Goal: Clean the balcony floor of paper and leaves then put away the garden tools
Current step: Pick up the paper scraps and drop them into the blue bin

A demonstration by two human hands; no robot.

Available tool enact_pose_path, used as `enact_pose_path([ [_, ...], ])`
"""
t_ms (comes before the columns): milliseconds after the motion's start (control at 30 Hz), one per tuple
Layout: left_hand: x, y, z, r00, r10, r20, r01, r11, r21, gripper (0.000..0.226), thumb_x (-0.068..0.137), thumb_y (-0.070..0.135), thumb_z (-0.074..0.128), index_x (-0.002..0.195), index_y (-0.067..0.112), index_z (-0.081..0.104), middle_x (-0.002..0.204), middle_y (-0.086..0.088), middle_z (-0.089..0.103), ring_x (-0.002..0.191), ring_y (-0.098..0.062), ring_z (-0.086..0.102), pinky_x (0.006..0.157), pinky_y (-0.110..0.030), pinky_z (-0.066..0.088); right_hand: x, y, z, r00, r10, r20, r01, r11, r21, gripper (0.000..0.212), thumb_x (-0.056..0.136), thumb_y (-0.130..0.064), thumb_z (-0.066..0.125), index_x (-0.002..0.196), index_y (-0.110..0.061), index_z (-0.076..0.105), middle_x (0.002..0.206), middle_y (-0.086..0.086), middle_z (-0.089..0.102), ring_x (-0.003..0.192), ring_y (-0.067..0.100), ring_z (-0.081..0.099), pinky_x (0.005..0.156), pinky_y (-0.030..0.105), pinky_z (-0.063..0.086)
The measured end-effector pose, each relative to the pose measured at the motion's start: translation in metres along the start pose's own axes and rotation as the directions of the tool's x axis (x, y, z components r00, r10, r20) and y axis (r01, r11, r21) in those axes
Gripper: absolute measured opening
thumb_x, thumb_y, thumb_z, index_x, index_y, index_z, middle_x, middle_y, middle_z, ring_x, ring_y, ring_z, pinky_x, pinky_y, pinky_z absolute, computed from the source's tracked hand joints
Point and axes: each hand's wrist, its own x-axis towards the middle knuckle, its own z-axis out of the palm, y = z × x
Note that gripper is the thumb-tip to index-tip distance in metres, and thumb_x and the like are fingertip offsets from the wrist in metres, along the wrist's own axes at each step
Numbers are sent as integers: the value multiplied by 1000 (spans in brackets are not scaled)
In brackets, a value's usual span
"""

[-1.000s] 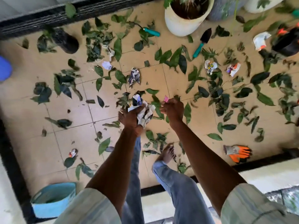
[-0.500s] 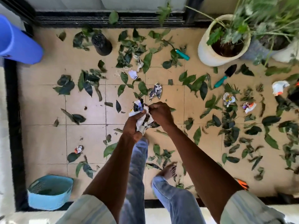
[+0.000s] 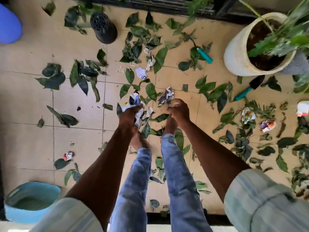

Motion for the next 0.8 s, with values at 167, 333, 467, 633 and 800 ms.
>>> enact_pose_path([
  [167,79,-15,14,999,-17,-38,20,997,71,9,94,3,53,92,8,60,76,-7,52,55,-11,52,46,-14,46,93,30,29,999,-43,-1,40,947,-318,83,76,-26,79,146,-15,35,136,17,36,117,34,51,89,33,46],
  [333,153,-42,15,998,-70,4,70,994,84,13,99,3,47,93,9,57,64,0,63,34,-3,53,34,-12,39,173,62,74,995,-95,-5,84,899,-430,98,77,-36,78,153,-21,18,155,18,9,135,39,32,98,42,44],
  [467,182,-56,7,998,-58,-13,59,998,39,14,98,3,46,101,4,59,58,5,68,52,-5,66,45,-14,47,196,80,101,981,-179,69,178,709,-682,91,85,-32,69,154,-15,11,155,23,5,132,42,29,99,42,41],
  [633,179,-54,1,998,-60,-27,57,992,-109,14,96,0,48,105,2,59,68,-3,70,59,-13,70,47,-18,51,203,76,93,945,-302,130,295,606,-739,50,92,-2,45,142,-5,39,140,23,37,115,37,52,89,38,46],
  [800,153,-38,1,999,-19,-40,10,977,-211,8,93,0,54,94,4,61,75,-11,68,72,-28,72,59,-29,57,191,38,66,959,-282,17,249,815,-523,22,85,-5,54,99,-10,70,102,13,68,96,32,61,69,29,39],
])
